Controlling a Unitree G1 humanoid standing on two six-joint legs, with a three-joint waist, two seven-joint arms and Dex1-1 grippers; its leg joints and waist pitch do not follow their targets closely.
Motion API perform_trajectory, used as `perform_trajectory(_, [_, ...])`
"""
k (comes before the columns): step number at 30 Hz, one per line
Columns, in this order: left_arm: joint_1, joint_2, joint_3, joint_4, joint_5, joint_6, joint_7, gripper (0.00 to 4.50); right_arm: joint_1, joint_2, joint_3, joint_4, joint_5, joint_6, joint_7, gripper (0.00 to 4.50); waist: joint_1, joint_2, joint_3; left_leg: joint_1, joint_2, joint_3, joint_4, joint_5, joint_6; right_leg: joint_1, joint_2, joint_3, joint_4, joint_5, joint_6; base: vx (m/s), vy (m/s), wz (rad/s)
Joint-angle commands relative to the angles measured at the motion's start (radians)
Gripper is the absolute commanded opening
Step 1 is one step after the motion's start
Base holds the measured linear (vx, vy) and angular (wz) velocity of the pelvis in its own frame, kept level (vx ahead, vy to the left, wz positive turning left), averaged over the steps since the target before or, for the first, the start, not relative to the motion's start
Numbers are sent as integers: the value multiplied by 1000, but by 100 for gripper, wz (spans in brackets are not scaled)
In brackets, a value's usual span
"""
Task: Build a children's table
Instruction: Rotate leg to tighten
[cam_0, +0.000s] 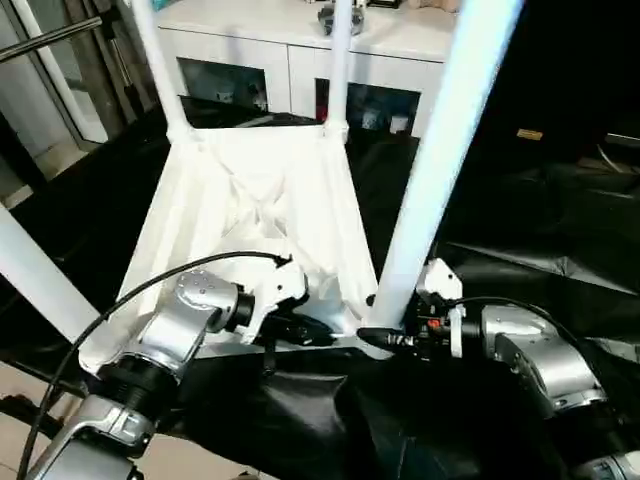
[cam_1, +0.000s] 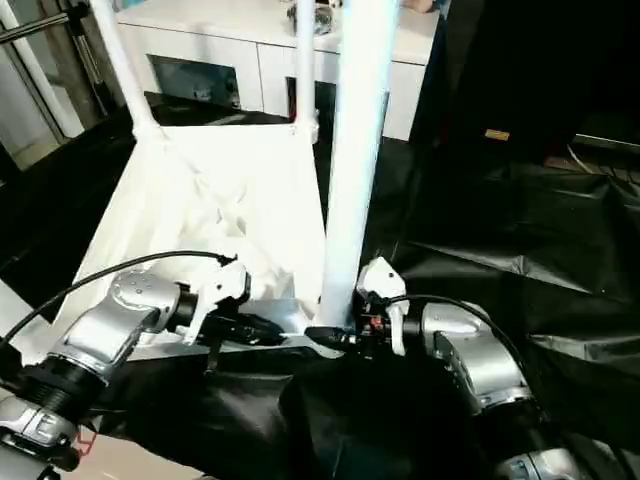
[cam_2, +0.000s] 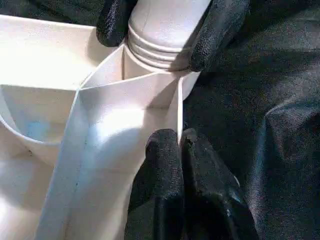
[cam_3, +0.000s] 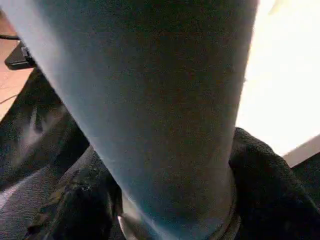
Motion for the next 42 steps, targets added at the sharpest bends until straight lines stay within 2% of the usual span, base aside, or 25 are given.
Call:
perform_trajectory(1, [9, -12, -33, -5, 1, -9, -1, 0, 18, 7, 22, -15, 1, 22, 18, 270, -1, -1, -51, 1, 33, -6, -55, -123, 63, 50, -78, 49, -65, -25, -231, 0, 0, 0])
perform_trajectory(5, [2, -42, -15, 23, 18, -7, 76, 0, 17, 38, 15, 22, -37, 3, -67, 264, -1, -2, -49, 2, 33, -6, -57, -139, 52, 49, -79, 49, -69, -50, -229, 0, 0, 0])
perform_trajectory(6, [-5, -67, -3, 41, 32, 4, 139, 0, 0, 72, -1, 82, -74, -15, -182, 264, -4, -2, -46, 4, 33, -7, -59, -158, 40, 46, -80, 49, -73, -89, -225, 0, 0, 0])
perform_trajectory(7, [-6, -70, -2, 43, 35, 5, 148, 0, -2, 77, -3, 91, -78, -17, -199, 264, -8, -2, -42, 4, 31, -6, -62, -179, 32, 44, -80, 49, -77, -127, -221, 0, 0, 0])
perform_trajectory(8, [-10, -82, 2, 51, 40, 11, 173, 0, -9, 92, -12, 113, -87, -18, -243, 263, -11, -4, -38, 5, 28, -8, -66, -217, 18, 46, -82, 47, -88, -232, -196, 0, 0, 0])
perform_trajectory(9, [-21, -111, 10, 70, 52, 29, 235, 0, -26, 133, -35, 165, -105, -14, -358, 263, -13, -3, -36, 12, 28, -9, -68, -245, 6, 40, -83, 48, -98, -319, -173, 0, 0, 0])
perform_trajectory(12, [-51, -170, 26, 112, 70, 59, 350, 0, -50, 204, -63, 228, -127, 13, -523, 262, -26, -4, -33, 12, 28, -15, -73, -279, -16, 35, -84, 48, -106, -409, -139, 0, 0, 0])
perform_trajectory(14, [-57, -183, 29, 120, 73, 64, 374, 0, -55, 218, -68, 239, -132, 21, -557, 262, -32, -5, -33, 14, 25, -16, -72, -296, -14, 33, -85, 49, -111, -444, -125, 0, 0, 0])
perform_trajectory(15, [-71, -220, 34, 135, 75, 79, 423, 0, -69, 263, -66, 261, -155, 59, -642, 262, -34, -1, -32, 11, 25, -16, -73, -297, -7, 31, -83, 49, -113, -446, -118, 0, 0, 0])
perform_trajectory(17, [-80, -253, 35, 144, 78, 92, 458, 0, -83, 300, -52, 283, -181, 74, -696, 262, -36, -1, -30, 13, 23, -16, -73, -305, -12, 28, -83, 49, -115, -461, -115, 0, 0, 0])
perform_trajectory(20, [-74, -272, 20, 133, 78, 87, 445, 0, -93, 331, -37, 294, -181, 51, -692, 262, -37, -2, -28, 21, 21, -18, -73, -346, -9, 23, -87, 49, -127, -532, -86, 0, 0, 0])
perform_trajectory(21, [-71, -272, 16, 129, 76, 85, 435, 0, -96, 335, -42, 296, -166, 50, -676, 318, -37, -2, -27, 18, 22, -20, -76, -350, -5, 25, -85, 49, -126, -530, -83, 0, 0, 0])
perform_trajectory(24, [-63, -253, 10, 117, 71, 78, 401, 0, -101, 330, -55, 287, -139, 42, -644, 335, -38, 0, -29, 21, 25, -21, -79, -356, -3, 23, -84, 50, -124, -502, -90, 0, 0, 0])
perform_trajectory(26, [-58, -236, 6, 108, 65, 62, 372, 0, -103, 320, -53, 281, -145, 28, -633, 342, -39, 0, -31, 14, 27, -21, -83, -337, -1, 29, -83, 51, -118, -450, -101, 0, 0, 0])
perform_trajectory(27, [-55, -223, 6, 101, 61, 62, 351, 0, -102, 309, -54, 274, -145, 12, -614, 369, -39, 1, -31, 12, 27, -22, -83, -335, -1, 30, -83, 51, -116, -439, -105, 0, 0, 0])
perform_trajectory(30, [-48, -191, 6, 90, 50, 40, 293, 0, -96, 277, -49, 249, -134, -10, -542, 369, -39, 0, -36, 7, 28, -18, -80, -293, 7, 37, -83, 53, -106, -337, -138, 0, 0, 0])
perform_trajectory(31, [-44, -169, 6, 89, 46, 17, 252, 0, -85, 243, -34, 217, -118, -22, -453, 369, -39, 1, -40, 6, 28, -15, -77, -260, 15, 41, -82, 55, -99, -277, -155, 0, 0, 0])
perform_trajectory(35, [-33, -129, 2, 75, 26, -6, 165, 0, -63, 178, -14, 157, -87, -40, -308, 369, -32, 0, -51, -1, 29, -11, -64, -148, 48, 52, -79, 54, -77, -65, -201, 0, 0, 0])
perform_trajectory(36, [-31, -117, 1, 71, 22, -3, 147, 0, -57, 159, -15, 140, -72, -36, -261, 369, -26, 1, -59, -3, 28, -9, -53, -67, 82, 54, -75, 53, -59, 101, -228, 0, 0, 0])
perform_trajectory(38, [-32, -100, 2, 76, 22, -23, 126, 0, -48, 126, -14, 117, -55, -40, -192, 369, -21, 3, -57, -3, 28, -7, -50, -51, 104, 51, -72, 49, -54, 176, -257, 0, 0, 0])
perform_trajectory(41, [-29, -75, -1, 64, -1, -27, 62, 0, -34, 79, -11, 93, -32, -38, -93, 369, -13, 4, -56, -2, 32, -7, -50, -76, 105, 54, -75, 47, -52, 152, -265, 0, 0, 0])
perform_trajectory(42, [-25, -63, -6, 54, -11, -25, 30, 0, -29, 64, -10, 82, -21, -30, -62, 369, -5, 4, -53, 0, 35, -6, -53, -110, 95, 53, -76, 47, -57, 87, -258, 0, 0, 0])
